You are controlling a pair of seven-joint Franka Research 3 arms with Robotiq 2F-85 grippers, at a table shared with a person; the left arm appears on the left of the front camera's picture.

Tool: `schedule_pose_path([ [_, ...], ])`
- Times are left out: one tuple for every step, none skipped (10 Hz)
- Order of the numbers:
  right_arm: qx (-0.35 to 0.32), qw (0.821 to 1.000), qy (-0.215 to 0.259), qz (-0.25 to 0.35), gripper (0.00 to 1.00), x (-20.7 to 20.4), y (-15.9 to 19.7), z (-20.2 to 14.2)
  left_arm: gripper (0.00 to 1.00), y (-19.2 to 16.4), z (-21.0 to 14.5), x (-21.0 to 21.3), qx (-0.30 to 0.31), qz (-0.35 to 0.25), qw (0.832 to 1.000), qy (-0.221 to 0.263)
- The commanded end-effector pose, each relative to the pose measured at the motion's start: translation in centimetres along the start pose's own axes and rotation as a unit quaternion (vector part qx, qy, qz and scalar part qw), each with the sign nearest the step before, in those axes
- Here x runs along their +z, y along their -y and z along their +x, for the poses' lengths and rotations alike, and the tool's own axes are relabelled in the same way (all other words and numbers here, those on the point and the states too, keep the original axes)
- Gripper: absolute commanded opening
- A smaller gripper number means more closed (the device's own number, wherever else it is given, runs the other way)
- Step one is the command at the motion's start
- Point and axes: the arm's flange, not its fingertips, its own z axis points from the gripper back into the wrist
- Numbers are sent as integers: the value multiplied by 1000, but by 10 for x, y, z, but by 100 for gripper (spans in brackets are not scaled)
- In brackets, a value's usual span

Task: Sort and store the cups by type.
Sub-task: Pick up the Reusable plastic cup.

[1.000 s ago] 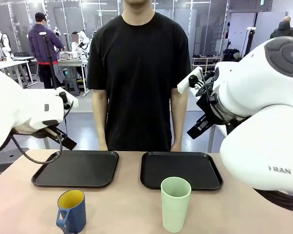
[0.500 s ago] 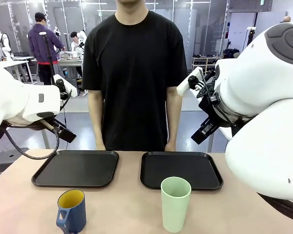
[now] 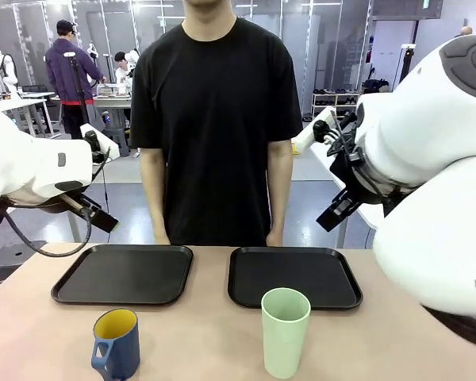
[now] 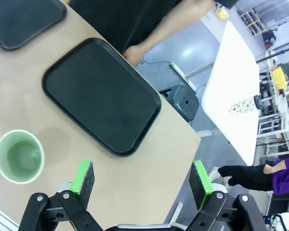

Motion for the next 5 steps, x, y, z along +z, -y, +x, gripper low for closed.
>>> schedule_pose_path([
  [-14, 999, -28, 32, 100, -31, 40, -15, 100, -47, -13, -27, 28, -7, 999, -38],
  [-30, 996, -60, 54, 100, -48, 60, -27, 100, -73, -28, -43, 52, -6, 997, -53],
  [-34, 993, -86, 68, 100, -63, 76, -39, 100, -89, -41, -56, 38, -18, 998, -53],
  [-28, 992, -98, 75, 100, -80, 89, -50, 100, -101, -53, -72, 27, -22, 997, -69],
  [-20, 990, -113, 83, 100, -93, 100, -61, 100, -110, -63, -87, 16, -28, 996, -89],
])
